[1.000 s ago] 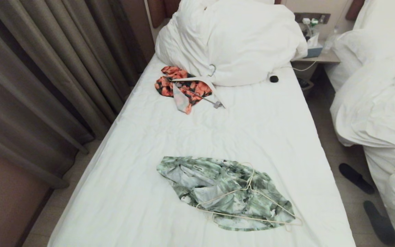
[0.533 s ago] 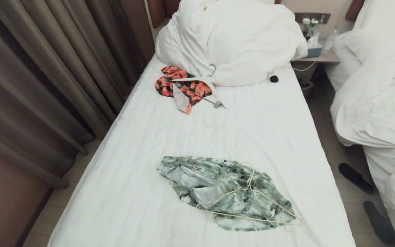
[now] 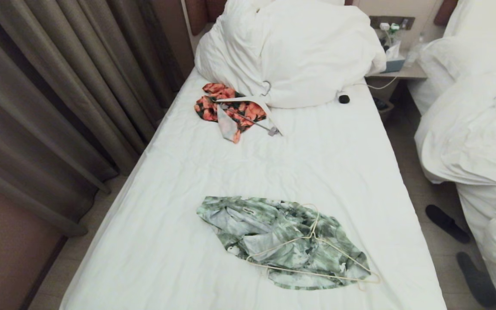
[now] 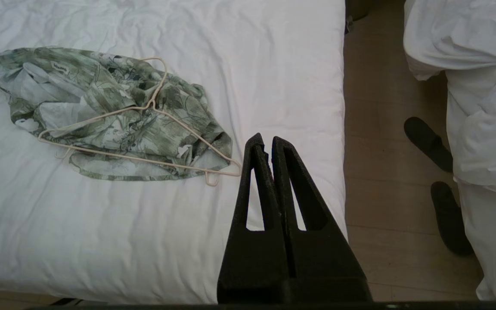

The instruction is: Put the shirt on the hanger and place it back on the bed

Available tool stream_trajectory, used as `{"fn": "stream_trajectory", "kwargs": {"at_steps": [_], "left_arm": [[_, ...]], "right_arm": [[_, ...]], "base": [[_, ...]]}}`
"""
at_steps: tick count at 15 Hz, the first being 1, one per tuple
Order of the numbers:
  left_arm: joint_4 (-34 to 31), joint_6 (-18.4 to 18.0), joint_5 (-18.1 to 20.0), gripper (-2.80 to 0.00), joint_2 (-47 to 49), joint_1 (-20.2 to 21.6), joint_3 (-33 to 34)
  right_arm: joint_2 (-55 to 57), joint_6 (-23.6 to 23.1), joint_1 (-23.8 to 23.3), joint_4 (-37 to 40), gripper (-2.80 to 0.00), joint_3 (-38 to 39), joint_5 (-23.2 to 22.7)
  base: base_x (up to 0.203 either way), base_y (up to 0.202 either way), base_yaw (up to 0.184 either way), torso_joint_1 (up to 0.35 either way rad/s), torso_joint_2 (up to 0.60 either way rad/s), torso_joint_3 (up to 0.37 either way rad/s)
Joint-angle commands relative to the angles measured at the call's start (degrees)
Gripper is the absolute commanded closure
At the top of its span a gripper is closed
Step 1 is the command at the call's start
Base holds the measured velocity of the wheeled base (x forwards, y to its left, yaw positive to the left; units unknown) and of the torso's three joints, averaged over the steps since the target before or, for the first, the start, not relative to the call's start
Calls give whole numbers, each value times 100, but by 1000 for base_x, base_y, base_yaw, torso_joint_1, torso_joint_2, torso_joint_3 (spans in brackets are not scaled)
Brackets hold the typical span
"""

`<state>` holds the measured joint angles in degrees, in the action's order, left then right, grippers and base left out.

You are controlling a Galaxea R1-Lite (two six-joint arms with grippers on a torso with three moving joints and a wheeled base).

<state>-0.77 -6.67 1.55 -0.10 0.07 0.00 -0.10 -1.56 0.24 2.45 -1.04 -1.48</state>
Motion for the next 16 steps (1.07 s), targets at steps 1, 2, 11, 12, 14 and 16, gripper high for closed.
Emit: {"fn": "stream_trajectory", "kwargs": {"at_steps": [1,2,11,12,14,16], "left_arm": [[-2,1,3,0,18,1,0],[-2,-7,1,0,18,1,0],[-2,-9,3,0,13,1,0],[-2,-9,3,0,19,1,0],[-2,-9,3,0,19,1,0],[-2,0,3,0,10,1,0]], "right_arm": [[19,-2,2,1,0,1,-2],[19,-2,2,1,0,-1,-2],[19,-11,2,-8,0,7,7],[19,-11,2,-8,0,7,7],[19,-11,2,-8,0,7,7],[19,7,2,-8,0,7,7]], "base": [[0,0,0,0,0,0],[0,0,0,0,0,0],[0,0,0,0,0,0],[0,0,0,0,0,0],[0,0,0,0,0,0],[0,0,0,0,0,0]]}}
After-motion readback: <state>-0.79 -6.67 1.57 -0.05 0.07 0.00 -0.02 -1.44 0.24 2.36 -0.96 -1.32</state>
